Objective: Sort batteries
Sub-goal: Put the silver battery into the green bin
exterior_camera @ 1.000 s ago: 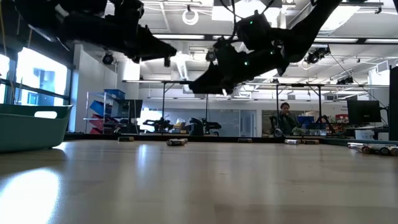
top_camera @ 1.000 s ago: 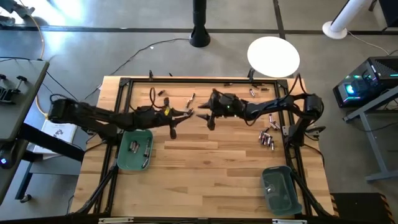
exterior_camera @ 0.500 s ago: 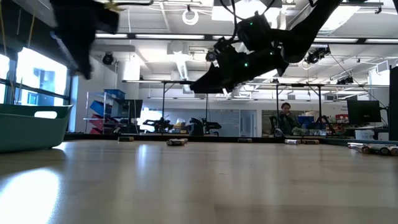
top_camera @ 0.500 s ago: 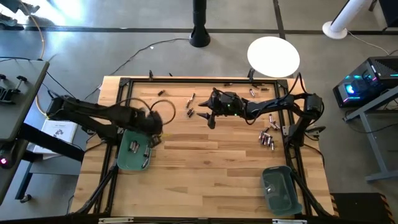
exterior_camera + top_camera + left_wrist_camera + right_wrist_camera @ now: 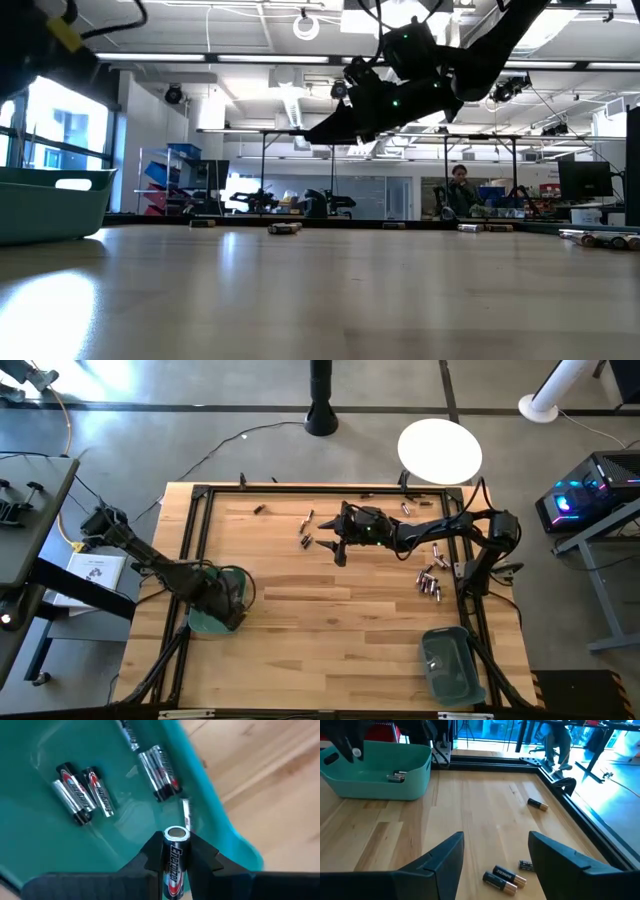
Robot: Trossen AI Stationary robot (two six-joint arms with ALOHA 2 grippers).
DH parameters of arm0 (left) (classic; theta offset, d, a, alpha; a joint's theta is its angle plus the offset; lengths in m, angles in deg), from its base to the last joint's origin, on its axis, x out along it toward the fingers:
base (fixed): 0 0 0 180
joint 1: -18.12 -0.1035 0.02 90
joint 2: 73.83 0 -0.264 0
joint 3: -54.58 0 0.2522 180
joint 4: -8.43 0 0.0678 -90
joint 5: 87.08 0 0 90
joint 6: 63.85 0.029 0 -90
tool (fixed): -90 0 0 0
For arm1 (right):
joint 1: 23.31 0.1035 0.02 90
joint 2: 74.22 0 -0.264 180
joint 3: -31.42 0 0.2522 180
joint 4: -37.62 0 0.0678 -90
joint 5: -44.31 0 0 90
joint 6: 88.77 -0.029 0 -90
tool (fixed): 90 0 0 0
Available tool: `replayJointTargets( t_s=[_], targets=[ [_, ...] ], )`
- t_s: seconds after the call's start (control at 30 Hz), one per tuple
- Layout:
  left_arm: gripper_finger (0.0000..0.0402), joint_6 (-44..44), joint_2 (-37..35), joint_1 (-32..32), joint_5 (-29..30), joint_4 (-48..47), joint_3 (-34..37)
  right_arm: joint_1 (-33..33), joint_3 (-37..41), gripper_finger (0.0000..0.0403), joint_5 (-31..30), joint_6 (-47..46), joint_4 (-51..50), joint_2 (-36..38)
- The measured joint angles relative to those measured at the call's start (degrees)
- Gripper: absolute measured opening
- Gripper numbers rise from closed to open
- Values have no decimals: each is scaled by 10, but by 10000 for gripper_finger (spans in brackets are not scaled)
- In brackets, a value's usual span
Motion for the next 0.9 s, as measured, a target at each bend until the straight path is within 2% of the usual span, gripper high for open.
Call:
replayJointTargets(
  t_s=[0.37,0.9],
  targets=[
    [40,-114,-32,-42,5,135,139,0,0,216,4,-6,-1,0],
    [40,-127,-30,-74,39,131,167,0,0,216,4,-15,5,0]
  ],
)
